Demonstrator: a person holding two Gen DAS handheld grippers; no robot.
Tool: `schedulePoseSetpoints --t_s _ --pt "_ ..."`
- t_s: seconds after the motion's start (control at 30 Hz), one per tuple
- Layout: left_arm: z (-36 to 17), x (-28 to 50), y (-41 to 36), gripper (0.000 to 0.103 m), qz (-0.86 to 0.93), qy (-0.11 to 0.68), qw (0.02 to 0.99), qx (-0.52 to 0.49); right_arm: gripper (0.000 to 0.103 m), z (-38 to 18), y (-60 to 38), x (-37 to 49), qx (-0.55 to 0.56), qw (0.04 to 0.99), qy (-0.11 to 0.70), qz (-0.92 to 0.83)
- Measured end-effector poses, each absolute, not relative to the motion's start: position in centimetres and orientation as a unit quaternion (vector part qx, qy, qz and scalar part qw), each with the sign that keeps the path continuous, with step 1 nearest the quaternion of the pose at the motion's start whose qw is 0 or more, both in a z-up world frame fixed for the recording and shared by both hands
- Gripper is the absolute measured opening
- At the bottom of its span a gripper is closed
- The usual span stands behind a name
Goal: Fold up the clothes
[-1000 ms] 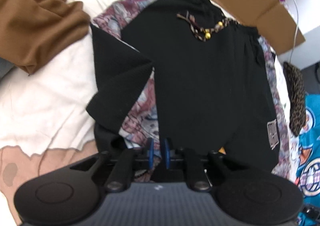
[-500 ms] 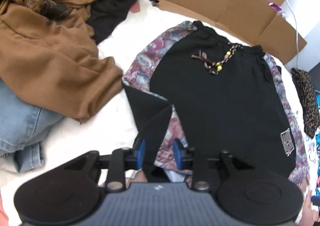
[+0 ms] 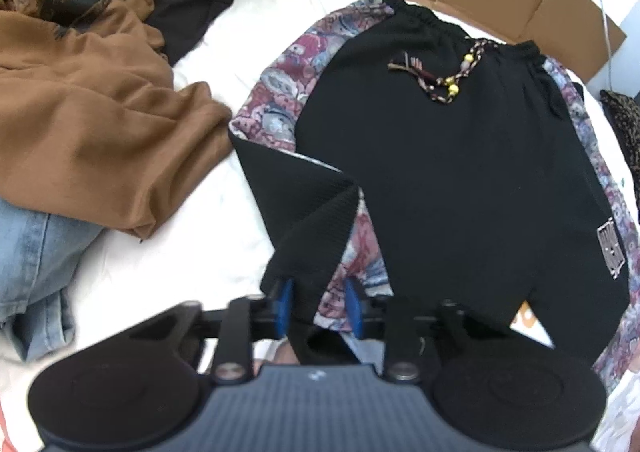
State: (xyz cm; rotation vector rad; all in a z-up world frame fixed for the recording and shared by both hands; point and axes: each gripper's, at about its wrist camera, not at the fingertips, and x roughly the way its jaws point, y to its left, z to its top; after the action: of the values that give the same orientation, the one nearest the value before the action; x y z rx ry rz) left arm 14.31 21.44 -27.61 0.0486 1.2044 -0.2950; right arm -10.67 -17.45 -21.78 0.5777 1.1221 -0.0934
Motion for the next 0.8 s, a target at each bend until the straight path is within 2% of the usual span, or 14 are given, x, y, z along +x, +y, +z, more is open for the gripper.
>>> schedulePoseSetpoints --t_s 0.03,0.57,0.8 --pt "-27.6 14.3 21.4 0.012 -0.140 0.563 0.814 0.029 0.048 -21.9 -17.5 -10.7 0.271 0.806 0.525 -0.045" --pt "-20.2 13.4 25.6 0.010 -0.143 0.550 0.821 0.065 0.048 -21.1 -15.6 -9.9 0.274 0.813 0.514 -0.013" --pt "-20.2 13.6 29.3 0.009 -0.101 0.575 0.810 0.048 0.048 -20.9 -15.5 -10.1 0.271 0.814 0.514 -0.013"
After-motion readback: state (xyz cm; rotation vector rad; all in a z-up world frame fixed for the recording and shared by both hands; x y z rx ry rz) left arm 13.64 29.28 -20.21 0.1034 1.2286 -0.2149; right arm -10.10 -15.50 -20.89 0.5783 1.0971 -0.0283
